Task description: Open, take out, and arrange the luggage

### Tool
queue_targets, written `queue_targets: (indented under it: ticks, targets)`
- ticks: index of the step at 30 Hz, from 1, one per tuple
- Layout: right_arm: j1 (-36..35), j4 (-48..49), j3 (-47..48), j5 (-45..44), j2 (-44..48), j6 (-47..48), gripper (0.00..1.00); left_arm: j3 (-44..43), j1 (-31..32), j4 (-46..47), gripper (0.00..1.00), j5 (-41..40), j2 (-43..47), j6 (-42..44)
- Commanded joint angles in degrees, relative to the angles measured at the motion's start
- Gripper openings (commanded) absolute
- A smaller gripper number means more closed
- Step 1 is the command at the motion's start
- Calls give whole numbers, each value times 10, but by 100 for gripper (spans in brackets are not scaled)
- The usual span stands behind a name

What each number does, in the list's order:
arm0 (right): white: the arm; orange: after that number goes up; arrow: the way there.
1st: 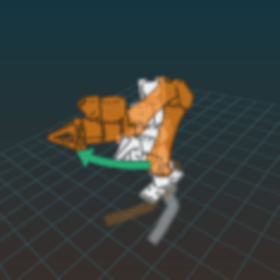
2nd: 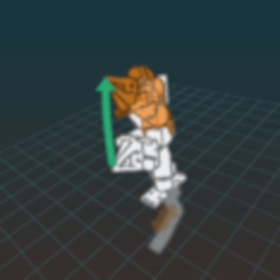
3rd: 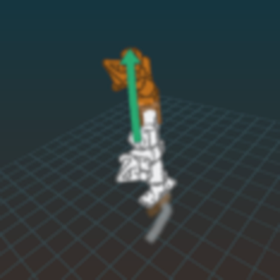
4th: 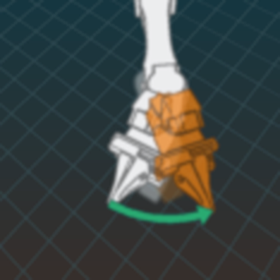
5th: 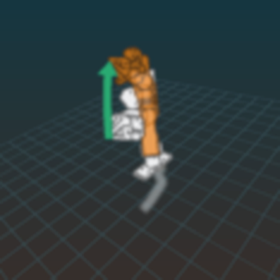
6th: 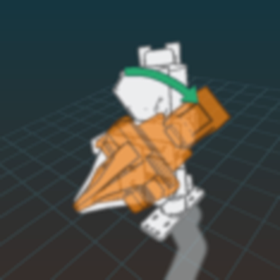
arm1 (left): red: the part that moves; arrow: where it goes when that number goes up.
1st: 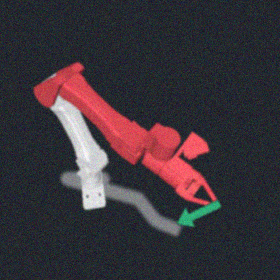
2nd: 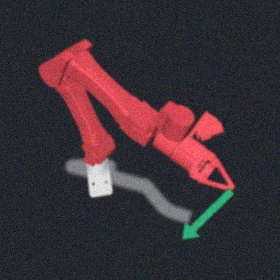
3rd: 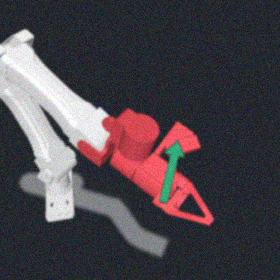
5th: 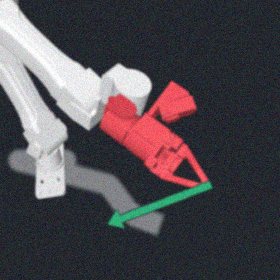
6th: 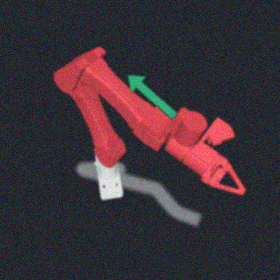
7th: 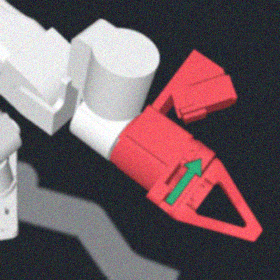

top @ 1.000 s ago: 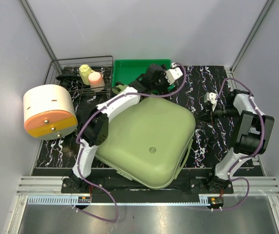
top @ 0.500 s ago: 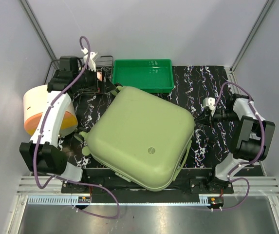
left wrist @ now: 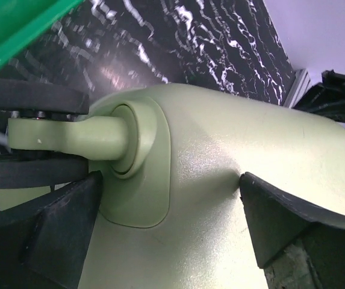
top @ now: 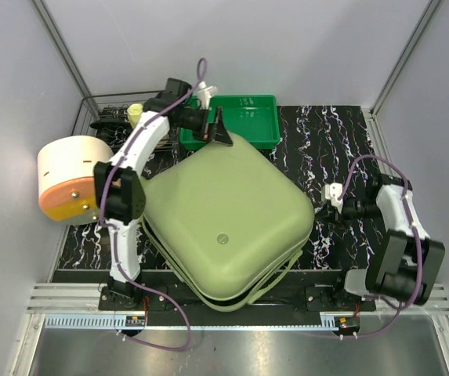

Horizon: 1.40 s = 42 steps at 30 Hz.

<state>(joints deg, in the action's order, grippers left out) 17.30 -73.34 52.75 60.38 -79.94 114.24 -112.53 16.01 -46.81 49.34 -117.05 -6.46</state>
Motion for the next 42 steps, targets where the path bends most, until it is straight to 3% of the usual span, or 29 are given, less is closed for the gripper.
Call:
queue_targets:
  ticks: [1, 6, 15, 18, 22, 26, 32, 42]
  targets:
    - [-16, -196, -43, 3, 82, 182, 0, -133, 98, -74, 96, 81, -86, 129]
    - [-3, -118, -6, 4, 67, 73, 0, -117, 139, -85, 92, 91, -96, 192]
    - [-8, -117, 92, 89, -54, 123, 0, -90, 190, -82, 90, 94, -94, 239]
    - [-31, -66, 86, 114, -61, 92, 0, -81, 214, -82, 89, 101, -92, 252]
    - [-58, 90, 73, 134, -60, -48, 0, -72, 243, -86, 88, 114, -94, 270]
    - [-64, 121, 89, 135, -79, -81, 0, -74, 256, -97, 91, 103, -100, 275]
    - [-17, 109, 110, 97, -85, -106, 0, -82, 186, -66, 97, 50, -66, 220]
    - [63, 73, 214, 40, -140, -161, 0, -1, -54, -12, 99, -69, 134, 178]
